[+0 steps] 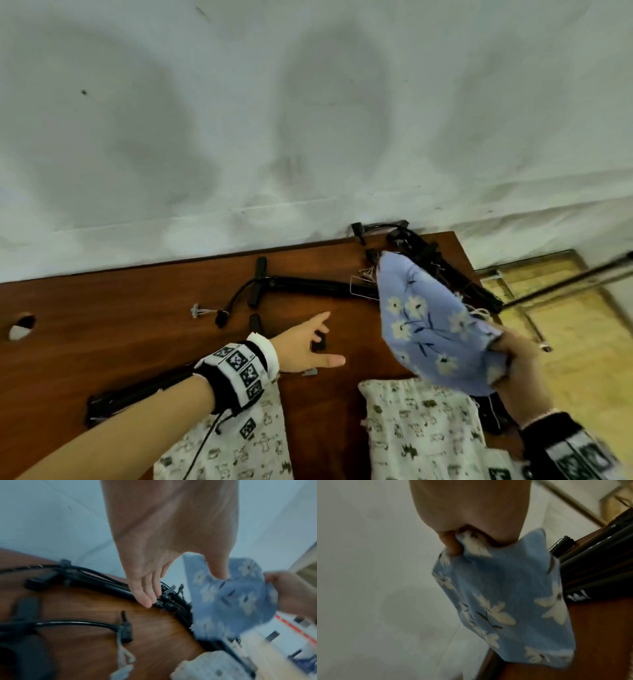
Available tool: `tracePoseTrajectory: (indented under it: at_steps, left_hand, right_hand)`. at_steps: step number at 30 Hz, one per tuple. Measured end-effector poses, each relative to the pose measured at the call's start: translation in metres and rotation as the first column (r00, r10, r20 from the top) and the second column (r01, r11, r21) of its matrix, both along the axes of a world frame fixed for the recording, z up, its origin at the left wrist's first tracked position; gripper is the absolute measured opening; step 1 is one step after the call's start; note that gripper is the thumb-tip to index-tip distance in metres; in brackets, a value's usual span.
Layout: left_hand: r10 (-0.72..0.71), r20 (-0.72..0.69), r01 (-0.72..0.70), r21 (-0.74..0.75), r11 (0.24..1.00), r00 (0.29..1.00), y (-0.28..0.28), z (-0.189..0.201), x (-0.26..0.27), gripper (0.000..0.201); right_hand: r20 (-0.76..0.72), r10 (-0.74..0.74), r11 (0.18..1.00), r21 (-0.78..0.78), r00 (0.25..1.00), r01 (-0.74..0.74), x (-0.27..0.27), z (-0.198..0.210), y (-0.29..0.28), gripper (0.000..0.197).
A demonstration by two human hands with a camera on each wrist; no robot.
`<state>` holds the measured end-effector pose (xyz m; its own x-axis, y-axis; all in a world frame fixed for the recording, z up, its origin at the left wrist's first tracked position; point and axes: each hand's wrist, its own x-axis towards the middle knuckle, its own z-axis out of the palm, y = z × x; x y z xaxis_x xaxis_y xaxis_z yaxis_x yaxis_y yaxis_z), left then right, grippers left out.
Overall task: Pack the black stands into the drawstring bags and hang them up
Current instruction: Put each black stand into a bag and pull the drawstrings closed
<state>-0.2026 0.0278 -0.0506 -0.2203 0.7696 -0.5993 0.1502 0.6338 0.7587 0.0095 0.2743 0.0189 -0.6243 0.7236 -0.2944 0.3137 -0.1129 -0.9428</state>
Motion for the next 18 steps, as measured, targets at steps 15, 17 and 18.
tracePoseTrajectory:
  at_steps: [15,17,18]
  left_hand:
    - [-0.728,-0.348,0.547,-0.491,0.678,0.59,0.013,-0.016,0.043,0.094]
    - [-0.699,-0.224,0.547,-0.482,0.685,0.679,0.006,-0.021,0.047,0.082]
    - [-0.677,-0.171,0.559,-0.442,0.702,0.716,0.003,-0.022,0.048,0.065]
  right_hand:
    - [0.42,0.683,0.554,0.235,0.598,-0.798,0.078,-0.081,-0.109,0.037]
    - [0.48,0.678,0.504,0.246,0.556,-0.828,0.088,-0.075,-0.107,0.041]
    - [0.509,0.671,0.494,0.236,0.54,-0.837,0.093,-0.073,-0.107,0.043]
